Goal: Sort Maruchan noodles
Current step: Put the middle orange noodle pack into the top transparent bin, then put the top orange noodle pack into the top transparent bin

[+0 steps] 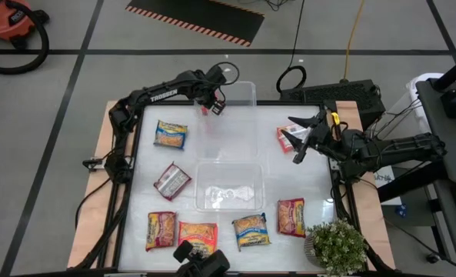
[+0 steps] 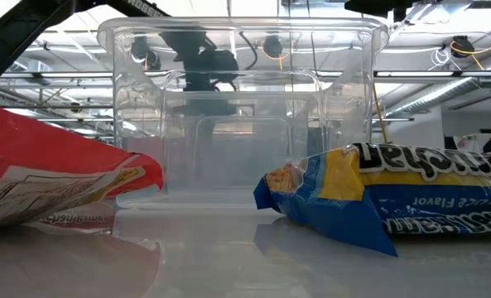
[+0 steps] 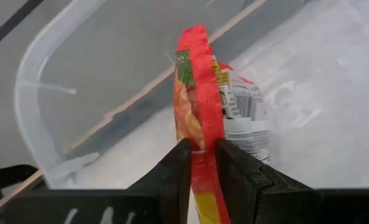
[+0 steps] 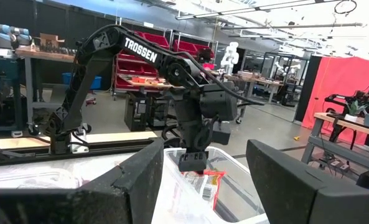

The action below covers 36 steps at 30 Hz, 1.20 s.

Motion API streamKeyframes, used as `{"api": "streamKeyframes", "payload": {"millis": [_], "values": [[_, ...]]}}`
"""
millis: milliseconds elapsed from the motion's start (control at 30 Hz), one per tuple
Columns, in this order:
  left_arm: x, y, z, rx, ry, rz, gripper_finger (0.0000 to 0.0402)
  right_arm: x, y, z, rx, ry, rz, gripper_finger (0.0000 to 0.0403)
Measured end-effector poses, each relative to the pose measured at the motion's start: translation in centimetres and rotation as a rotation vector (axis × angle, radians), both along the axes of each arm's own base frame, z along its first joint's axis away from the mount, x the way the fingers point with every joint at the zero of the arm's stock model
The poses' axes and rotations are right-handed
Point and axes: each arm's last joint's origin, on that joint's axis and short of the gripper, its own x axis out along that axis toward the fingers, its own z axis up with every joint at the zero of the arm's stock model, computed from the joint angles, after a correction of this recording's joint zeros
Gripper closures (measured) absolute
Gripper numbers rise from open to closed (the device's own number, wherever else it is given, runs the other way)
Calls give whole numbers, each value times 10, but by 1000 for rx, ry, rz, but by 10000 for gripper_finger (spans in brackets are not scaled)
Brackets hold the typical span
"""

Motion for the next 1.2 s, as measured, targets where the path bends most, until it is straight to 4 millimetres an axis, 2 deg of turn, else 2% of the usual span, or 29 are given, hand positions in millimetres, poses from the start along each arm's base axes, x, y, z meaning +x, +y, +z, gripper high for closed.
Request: {"api": "streamKeyframes", "payload": {"millis": [167, 467, 667, 767, 867, 1000, 1200], "values": [[12, -7, 0, -18, -69, -63, 323, -2, 0, 1, 0, -3, 0, 177], [45, -27, 21, -15, -334, -283, 323, -2, 0, 1, 0, -2, 1, 177], [64, -48, 27, -1, -420, -401, 323, -2, 0, -1, 3, 11, 2, 177], [58, -47, 30, 114, -313, -309, 323, -2, 0, -2, 13, 15, 3, 177], [47, -37, 30, 231, -187, -162, 323, -2, 0, -2, 21, 15, 4, 177], [31, -22, 22, 187, -106, -78, 323, -2, 0, -3, 20, 21, 3, 177], [21, -9, 10, 142, -36, -51, 323, -2, 0, -2, 20, 20, 4, 177]]}}
